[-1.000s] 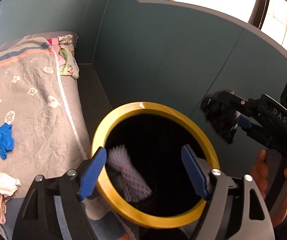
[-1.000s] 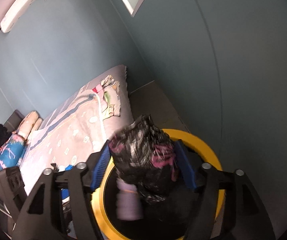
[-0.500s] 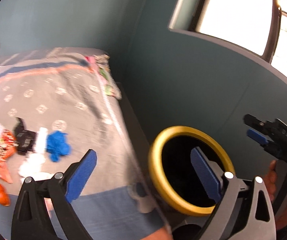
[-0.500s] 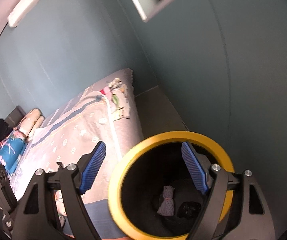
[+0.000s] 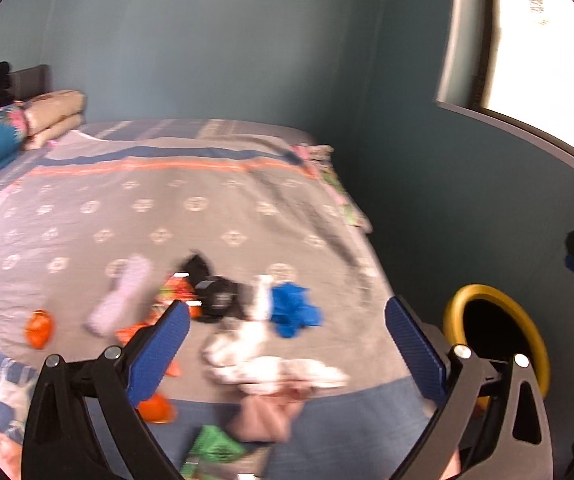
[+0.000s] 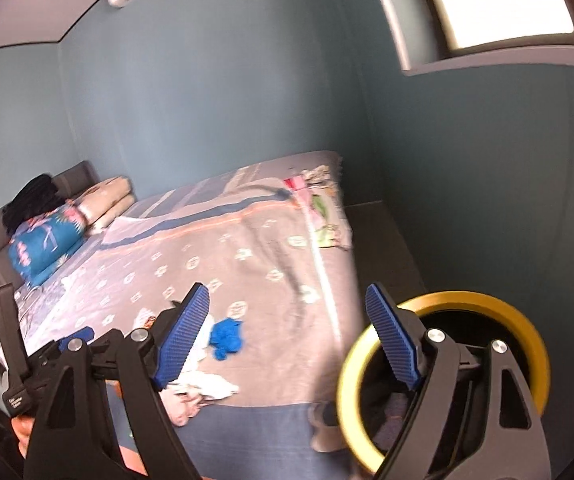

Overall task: Collect trash
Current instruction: 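Grasp the orange peel with the left tool while the right tool grasps white tissues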

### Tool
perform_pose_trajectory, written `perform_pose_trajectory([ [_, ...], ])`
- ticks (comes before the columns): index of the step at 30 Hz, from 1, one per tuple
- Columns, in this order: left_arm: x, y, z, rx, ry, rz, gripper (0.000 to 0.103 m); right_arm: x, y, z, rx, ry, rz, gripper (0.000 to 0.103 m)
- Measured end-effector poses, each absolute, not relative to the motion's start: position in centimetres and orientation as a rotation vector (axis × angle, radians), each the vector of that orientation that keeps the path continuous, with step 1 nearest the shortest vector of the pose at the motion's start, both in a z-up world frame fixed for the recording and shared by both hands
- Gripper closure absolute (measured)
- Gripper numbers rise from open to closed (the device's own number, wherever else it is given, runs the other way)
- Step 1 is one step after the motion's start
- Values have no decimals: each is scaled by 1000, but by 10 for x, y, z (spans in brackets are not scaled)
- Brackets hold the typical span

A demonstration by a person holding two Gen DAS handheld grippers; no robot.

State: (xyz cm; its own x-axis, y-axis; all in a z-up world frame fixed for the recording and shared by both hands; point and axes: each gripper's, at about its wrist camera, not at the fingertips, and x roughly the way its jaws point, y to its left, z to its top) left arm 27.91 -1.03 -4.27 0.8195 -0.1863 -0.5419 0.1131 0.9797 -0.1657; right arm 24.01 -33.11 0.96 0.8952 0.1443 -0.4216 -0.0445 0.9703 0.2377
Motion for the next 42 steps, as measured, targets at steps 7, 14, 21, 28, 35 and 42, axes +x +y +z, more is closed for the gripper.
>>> perform_pose_trajectory([
  [7, 285, 65, -54, -118, 580, 28, 8, 253, -262, 2, 160, 478, 178, 24],
  [14, 294, 127, -74, -135, 613, 175, 8, 268, -205, -22, 69, 507, 225, 24],
  [21, 302, 180, -108, -148, 671, 300, 8, 288, -175, -62, 0, 584, 220, 24],
  [28, 315, 221, -148, -193, 743, 382, 8, 318, -168, -107, -29, 693, 197, 25],
  [35, 332, 244, -178, -226, 804, 416, 8, 348, -165, -145, -15, 806, 201, 28],
  [42, 347, 250, -200, -249, 857, 390, 8, 363, -151, -169, -58, 870, 222, 33],
])
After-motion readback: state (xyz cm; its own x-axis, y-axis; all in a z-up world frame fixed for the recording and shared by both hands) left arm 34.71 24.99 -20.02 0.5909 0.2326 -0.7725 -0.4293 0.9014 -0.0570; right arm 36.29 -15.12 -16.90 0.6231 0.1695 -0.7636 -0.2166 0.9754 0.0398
